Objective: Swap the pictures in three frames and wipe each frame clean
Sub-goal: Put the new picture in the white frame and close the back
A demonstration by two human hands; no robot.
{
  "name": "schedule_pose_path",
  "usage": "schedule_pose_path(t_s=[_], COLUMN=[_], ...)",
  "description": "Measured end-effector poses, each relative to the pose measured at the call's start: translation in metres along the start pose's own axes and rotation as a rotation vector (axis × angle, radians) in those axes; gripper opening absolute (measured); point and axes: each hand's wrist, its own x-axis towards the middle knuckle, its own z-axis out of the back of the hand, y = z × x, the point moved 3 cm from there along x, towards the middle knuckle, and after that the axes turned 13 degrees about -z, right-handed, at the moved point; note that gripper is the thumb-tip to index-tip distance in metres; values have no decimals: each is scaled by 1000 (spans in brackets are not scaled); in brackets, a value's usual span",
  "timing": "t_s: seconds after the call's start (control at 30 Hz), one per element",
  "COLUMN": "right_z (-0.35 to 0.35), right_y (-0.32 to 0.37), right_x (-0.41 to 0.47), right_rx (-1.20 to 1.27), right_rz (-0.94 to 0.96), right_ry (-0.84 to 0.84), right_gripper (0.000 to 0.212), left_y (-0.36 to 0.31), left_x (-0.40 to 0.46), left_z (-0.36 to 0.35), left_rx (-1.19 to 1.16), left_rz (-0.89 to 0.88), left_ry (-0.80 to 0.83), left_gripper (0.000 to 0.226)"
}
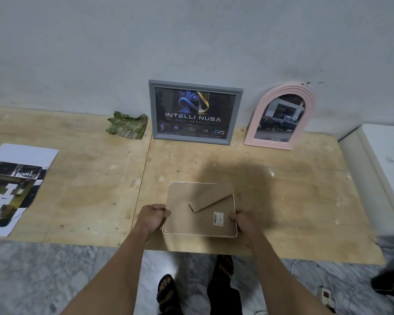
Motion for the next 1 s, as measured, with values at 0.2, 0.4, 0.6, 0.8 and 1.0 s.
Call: schedule_pose_path(t_s=[0.2,0.4,0.6,0.8,1.0], right_z=[10,9,10,27,12], right_y=[10,18,38,54,43], right_x=[-5,-26,-41,-52,-66], right_rx=[45,8,11,161,86], right_rz=[127,210,220,376,452], right_ry=[95,161,158,17,68], right_gripper=[38,63,34,23,22], left_y=[-10,-24,-36,-60,-87], left_x=[-3,-5,-24,-39,-25], left_z=[2,4,12,25,29], left_rx=[-50,-82,-135,-30,-14], left_rz=[-25,-85,-121,-108,-260], left_ry=[108,111,260,562,255], left_gripper=[14,8,32,25,22])
